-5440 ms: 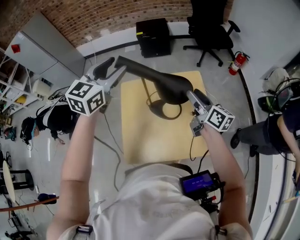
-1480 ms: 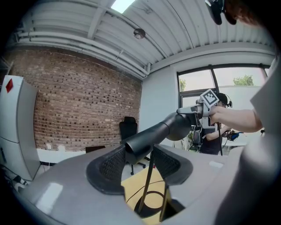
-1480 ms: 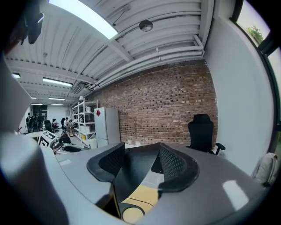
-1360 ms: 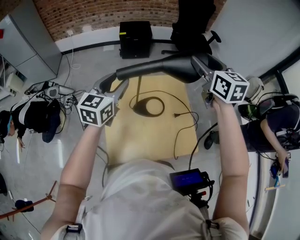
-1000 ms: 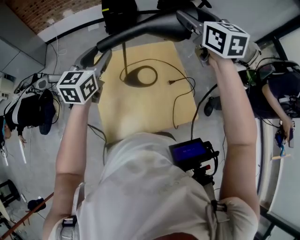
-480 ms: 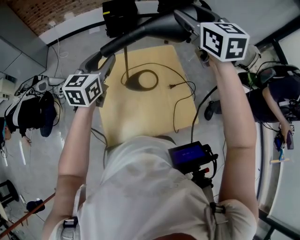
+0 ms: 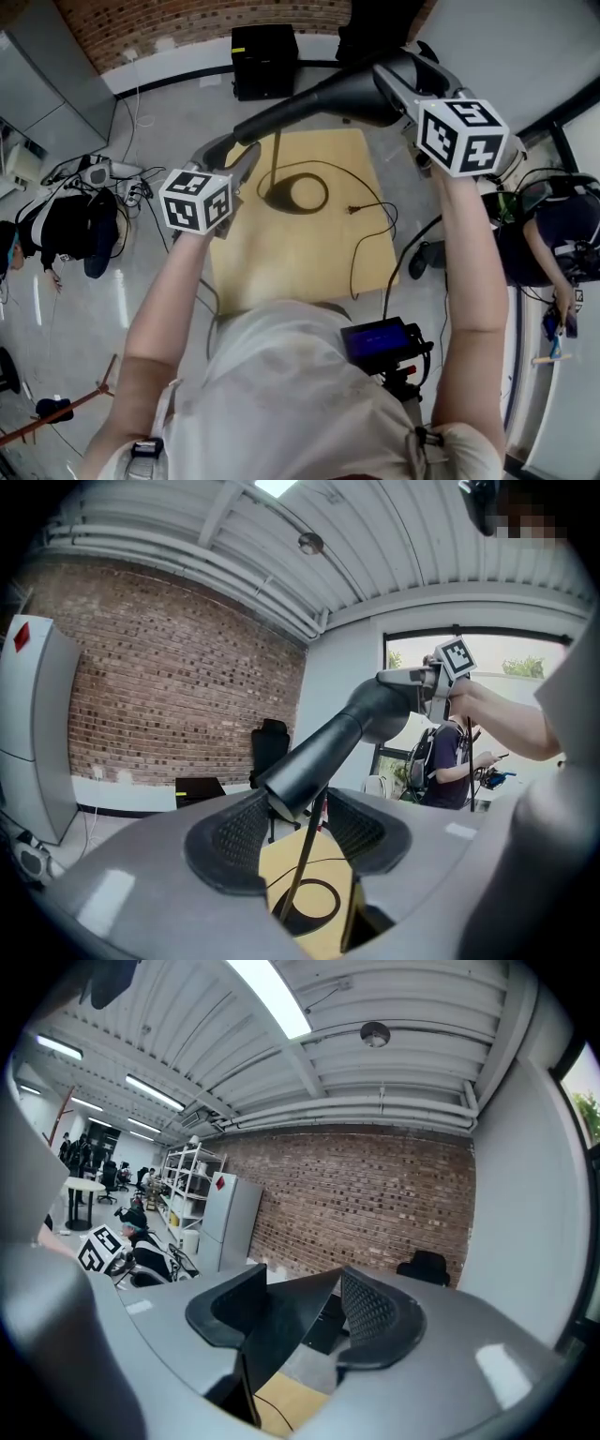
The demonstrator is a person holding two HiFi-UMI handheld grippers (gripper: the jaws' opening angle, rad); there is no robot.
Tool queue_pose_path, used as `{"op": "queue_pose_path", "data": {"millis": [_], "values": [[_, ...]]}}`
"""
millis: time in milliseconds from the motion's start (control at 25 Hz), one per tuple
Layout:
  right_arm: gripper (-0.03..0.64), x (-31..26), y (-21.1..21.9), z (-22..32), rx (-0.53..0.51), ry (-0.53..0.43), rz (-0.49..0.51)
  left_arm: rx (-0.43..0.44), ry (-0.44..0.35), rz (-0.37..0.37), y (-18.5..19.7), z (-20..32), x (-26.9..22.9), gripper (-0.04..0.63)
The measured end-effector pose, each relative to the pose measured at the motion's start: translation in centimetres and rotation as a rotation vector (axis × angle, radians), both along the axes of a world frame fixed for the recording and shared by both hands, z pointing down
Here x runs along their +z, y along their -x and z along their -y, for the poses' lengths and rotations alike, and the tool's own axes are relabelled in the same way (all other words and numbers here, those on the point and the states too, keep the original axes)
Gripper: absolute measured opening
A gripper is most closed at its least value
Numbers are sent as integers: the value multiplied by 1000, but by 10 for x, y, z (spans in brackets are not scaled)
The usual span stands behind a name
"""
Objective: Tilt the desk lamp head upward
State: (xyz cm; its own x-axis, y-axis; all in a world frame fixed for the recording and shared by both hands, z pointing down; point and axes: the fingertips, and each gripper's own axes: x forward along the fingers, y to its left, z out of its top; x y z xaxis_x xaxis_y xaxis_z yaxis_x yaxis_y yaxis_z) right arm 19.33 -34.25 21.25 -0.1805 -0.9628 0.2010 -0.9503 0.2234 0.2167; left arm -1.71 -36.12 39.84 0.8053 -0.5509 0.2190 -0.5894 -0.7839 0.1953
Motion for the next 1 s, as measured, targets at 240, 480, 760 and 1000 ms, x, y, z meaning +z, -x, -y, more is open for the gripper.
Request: {"op": "queue_pose_path", "data": {"millis": [240, 480, 760, 1000], "values": [[256, -3, 4, -1, -10, -3, -38, 12, 4, 17, -4, -2, 7, 173], [255, -7, 9, -1, -11, 2, -71, 29, 24, 23, -8, -4, 12, 175], [255, -21, 18, 13, 4, 7, -135, 25, 28, 28, -10, 7, 8, 173], [253, -27, 25, 12, 11, 3, -180, 21, 39, 42, -15, 6, 15, 166]]}}
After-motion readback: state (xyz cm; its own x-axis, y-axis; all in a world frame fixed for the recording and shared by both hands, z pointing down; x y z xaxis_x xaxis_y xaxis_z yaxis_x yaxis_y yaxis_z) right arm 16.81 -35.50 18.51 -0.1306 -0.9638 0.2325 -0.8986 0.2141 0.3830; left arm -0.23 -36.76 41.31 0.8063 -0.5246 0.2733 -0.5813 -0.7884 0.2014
